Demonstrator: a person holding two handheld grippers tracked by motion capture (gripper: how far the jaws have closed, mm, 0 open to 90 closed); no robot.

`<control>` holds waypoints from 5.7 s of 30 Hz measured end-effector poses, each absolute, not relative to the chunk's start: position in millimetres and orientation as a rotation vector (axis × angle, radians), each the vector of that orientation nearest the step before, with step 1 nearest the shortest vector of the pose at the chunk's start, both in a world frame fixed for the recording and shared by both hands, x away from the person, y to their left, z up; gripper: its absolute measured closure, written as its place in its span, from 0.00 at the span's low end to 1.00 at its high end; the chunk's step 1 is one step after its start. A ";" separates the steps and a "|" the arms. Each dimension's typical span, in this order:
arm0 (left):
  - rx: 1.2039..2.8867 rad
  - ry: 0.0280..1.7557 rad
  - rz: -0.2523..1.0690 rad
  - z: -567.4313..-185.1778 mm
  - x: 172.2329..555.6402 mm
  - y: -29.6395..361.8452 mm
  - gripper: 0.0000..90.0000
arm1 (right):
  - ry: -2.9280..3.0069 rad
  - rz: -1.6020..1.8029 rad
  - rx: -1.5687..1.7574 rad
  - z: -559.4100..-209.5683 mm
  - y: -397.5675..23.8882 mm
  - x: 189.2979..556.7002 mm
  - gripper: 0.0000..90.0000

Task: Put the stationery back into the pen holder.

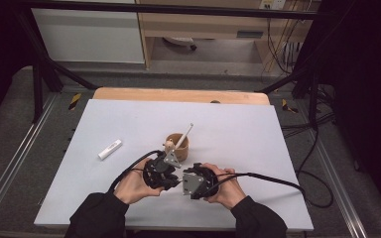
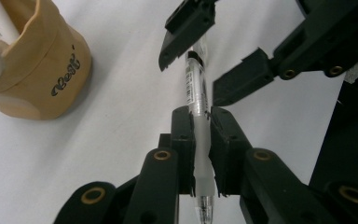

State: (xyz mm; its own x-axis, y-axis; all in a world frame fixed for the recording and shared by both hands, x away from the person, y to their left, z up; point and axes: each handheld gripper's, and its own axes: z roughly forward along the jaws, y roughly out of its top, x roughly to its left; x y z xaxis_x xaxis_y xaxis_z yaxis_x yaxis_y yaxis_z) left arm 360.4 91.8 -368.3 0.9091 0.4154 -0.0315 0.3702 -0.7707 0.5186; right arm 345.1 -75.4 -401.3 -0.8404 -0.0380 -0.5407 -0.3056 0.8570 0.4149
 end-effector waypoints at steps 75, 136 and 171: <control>2.246 0.876 0.390 -425.6 344.0 232.1 0.12 | 2.479 0.878 0.208 -388.5 -136.5 364.9 0.88; 2.154 0.980 0.375 -442.7 332.5 265.6 0.12 | 1.967 1.684 1.070 -378.9 -77.6 453.3 0.88; 2.163 0.976 0.372 -443.4 332.1 265.5 0.12 | 2.059 1.574 1.028 -420.4 -75.5 445.5 0.88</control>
State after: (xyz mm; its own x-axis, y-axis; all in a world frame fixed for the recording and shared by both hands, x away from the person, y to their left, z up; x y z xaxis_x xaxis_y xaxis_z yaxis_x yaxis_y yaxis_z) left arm 332.1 265.5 -443.4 0.6714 0.7404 -0.0312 0.5314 -0.4517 0.7166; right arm 445.5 -75.5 -420.4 -0.6750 0.7229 0.1478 0.3323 0.1190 0.9356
